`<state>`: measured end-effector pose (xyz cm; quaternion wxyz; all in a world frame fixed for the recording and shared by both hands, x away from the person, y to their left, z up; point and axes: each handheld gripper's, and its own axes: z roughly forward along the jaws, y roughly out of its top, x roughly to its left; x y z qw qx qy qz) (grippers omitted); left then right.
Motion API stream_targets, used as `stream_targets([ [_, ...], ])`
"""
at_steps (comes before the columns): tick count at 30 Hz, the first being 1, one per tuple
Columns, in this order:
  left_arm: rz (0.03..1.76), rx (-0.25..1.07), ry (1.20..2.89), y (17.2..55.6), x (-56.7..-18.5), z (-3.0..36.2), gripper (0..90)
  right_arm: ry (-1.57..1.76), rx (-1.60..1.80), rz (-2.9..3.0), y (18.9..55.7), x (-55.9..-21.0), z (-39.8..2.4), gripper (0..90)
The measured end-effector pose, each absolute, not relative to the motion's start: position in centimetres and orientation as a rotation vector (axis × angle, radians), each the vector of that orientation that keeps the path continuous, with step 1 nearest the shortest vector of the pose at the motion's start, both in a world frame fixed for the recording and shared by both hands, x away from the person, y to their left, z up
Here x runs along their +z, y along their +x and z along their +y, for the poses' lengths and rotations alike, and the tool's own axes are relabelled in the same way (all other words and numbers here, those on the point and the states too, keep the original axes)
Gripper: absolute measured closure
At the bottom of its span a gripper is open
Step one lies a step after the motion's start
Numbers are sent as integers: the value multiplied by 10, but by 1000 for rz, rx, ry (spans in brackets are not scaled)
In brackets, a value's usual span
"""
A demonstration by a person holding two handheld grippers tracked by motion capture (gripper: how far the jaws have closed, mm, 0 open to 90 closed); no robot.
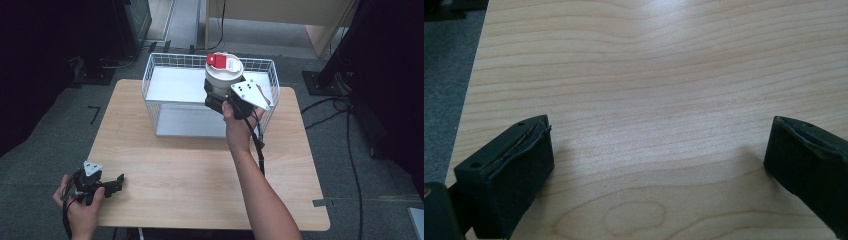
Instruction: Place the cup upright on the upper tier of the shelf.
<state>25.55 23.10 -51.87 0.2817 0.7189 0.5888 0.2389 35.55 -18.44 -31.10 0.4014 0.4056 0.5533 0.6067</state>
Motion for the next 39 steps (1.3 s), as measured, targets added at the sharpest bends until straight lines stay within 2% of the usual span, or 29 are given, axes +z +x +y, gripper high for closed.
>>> stream_targets([
  [39,1579,636,1928,255,-518,231,0,1105,1448,1382,424,-311,-192,78],
])
